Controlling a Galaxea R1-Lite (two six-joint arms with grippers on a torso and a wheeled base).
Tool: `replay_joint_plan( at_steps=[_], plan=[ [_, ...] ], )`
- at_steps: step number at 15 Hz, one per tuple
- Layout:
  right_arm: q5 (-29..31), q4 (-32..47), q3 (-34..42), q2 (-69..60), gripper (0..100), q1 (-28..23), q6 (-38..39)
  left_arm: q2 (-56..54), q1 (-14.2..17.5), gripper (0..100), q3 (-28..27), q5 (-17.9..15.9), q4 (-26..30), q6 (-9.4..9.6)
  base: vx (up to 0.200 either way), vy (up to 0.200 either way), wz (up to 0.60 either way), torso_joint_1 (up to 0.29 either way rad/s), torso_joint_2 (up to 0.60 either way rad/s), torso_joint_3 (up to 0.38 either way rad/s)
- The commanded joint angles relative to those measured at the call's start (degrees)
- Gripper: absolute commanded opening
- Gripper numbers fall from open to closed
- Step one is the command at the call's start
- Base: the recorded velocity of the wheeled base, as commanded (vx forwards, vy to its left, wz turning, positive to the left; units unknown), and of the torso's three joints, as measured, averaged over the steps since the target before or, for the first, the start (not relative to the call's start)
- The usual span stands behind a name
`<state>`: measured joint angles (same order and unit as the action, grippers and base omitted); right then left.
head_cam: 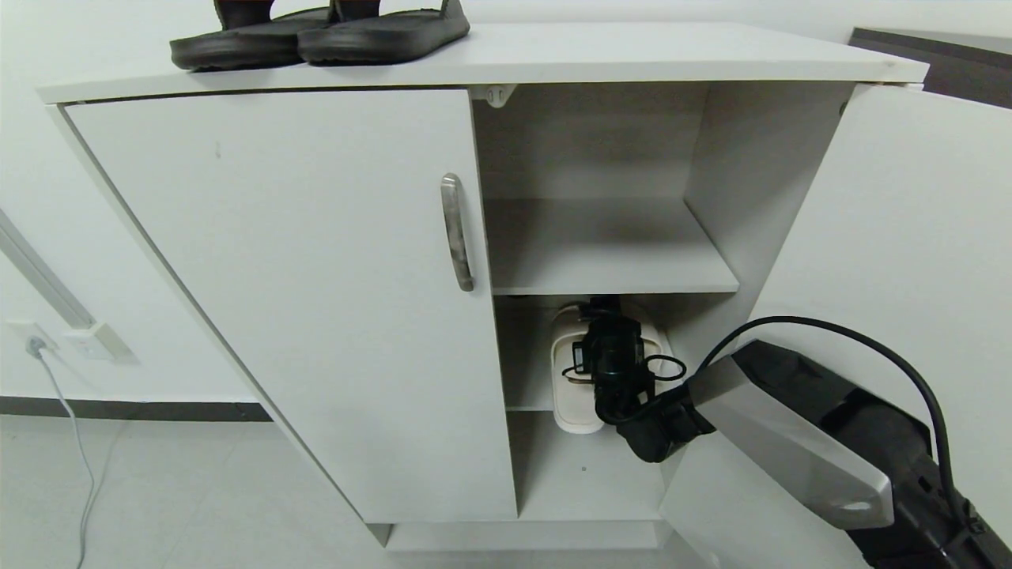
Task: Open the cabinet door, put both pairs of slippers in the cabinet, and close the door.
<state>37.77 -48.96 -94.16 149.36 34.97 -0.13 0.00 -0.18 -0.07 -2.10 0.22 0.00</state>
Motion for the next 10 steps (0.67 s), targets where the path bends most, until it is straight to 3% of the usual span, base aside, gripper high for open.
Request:
replay_joint_plan(
  at_steps=[1, 6, 7, 10],
  plan=[
    [-0.06, 1.23, -1.73, 0.32, 0, -0.17, -0.04, 0.09, 0.01, 0, -0.01, -0.01, -0.04, 0.0, 0.0, 0.0, 0.0, 0.0, 0.0, 0.0],
    [-0.06, 2.81, -4.89, 1.99, 0, -0.79, -0.04, 0.09, 0.01, 0, -0.01, -0.01, -0.04, 0.0, 0.0, 0.0, 0.0, 0.0, 0.0, 0.0],
    [-0.06, 2.73, -4.89, 2.08, 100, -0.7, 0.22, 0.09, 0.01, 0, -0.01, -0.01, 0.04, -0.09, 0.0, 0.0, 0.0, 0.0, 0.0, 0.0],
    [0.03, 1.58, 0.12, -0.38, 100, -0.08, 1.1, 0.09, 0.01, 0, -0.01, -0.01, 0.04, 0.0, 0.0, 0.0, 0.0, 0.0, 0.0, 0.0]
  ],
)
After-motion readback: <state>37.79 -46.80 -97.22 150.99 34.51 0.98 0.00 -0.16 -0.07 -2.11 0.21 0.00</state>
